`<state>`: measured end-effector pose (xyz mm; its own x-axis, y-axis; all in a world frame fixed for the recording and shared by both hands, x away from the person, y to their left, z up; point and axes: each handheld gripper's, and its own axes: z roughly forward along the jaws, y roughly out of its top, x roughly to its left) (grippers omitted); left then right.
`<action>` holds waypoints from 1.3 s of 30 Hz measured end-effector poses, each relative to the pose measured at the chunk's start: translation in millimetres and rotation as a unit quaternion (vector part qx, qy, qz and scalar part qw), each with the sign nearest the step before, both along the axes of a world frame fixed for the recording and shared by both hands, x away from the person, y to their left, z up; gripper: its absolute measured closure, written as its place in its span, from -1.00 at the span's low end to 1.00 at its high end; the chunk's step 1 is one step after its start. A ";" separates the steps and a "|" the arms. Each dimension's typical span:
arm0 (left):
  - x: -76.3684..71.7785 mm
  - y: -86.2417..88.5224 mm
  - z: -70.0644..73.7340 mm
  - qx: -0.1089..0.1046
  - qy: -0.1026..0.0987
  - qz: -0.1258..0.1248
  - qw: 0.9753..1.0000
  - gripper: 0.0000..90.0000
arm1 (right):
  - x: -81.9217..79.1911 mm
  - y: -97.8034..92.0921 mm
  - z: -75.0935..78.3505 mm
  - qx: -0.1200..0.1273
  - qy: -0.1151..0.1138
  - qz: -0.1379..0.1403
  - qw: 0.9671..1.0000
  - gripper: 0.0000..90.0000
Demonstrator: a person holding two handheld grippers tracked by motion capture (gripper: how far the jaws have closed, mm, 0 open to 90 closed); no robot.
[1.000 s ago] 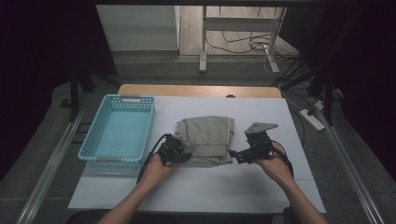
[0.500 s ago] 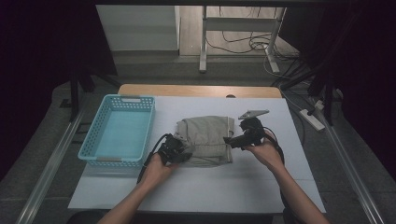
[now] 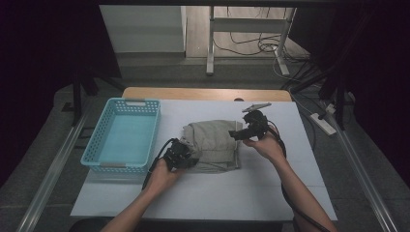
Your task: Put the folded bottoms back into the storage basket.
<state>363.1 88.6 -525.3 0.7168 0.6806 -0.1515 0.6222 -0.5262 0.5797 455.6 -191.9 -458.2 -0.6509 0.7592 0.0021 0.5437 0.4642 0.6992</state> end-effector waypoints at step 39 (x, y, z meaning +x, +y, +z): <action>-2.7 0.5 -2.6 -0.007 -0.011 0.008 1.000 0.48 | 55.2 20.8 -52.2 -0.022 0.094 0.028 0.995 -0.13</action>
